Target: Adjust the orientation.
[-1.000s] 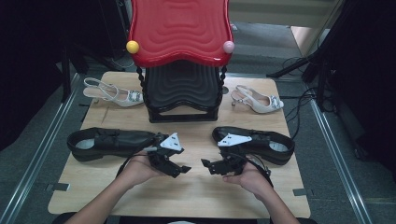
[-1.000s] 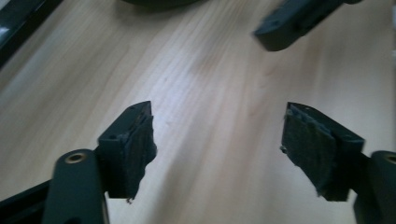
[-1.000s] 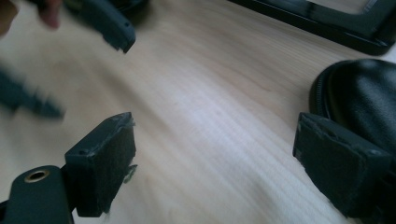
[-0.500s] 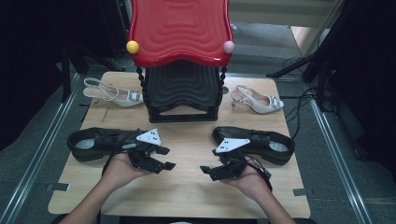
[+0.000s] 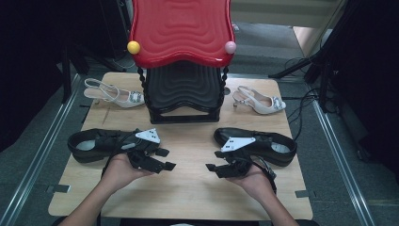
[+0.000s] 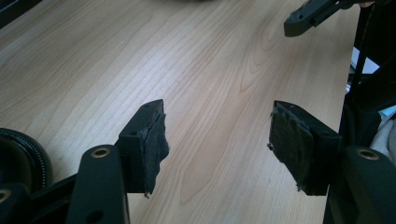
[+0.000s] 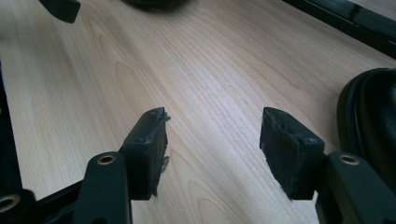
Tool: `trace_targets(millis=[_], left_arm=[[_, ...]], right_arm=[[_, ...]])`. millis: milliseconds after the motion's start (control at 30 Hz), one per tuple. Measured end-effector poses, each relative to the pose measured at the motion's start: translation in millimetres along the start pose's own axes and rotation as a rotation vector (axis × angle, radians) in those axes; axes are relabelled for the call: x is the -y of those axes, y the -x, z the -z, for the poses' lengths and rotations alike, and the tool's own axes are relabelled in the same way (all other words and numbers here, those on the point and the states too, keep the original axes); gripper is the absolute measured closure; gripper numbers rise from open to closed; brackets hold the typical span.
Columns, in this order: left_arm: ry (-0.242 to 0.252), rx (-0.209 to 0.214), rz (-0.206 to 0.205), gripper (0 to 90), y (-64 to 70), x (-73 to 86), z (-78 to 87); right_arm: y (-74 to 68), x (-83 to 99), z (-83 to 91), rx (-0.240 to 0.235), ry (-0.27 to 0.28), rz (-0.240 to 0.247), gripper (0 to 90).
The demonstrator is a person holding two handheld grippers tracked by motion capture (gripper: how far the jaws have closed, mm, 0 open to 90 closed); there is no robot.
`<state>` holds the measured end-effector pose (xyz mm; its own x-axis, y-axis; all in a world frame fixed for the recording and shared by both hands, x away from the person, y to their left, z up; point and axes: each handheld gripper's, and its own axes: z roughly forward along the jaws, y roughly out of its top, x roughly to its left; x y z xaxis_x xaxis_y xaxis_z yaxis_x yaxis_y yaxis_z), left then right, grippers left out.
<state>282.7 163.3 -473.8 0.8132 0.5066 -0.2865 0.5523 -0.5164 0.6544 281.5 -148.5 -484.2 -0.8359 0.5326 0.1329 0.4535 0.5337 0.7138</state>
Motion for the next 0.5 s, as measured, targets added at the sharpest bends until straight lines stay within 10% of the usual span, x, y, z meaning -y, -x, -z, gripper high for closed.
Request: trace_targets(millis=[500], left_arm=[[0.01, -0.017, -0.032, 37.4, 1.3, 5.2, 9.8]], right_arm=[[4.7, -1.0, 0.5, -0.019, 0.007, 0.013, 43.1]])
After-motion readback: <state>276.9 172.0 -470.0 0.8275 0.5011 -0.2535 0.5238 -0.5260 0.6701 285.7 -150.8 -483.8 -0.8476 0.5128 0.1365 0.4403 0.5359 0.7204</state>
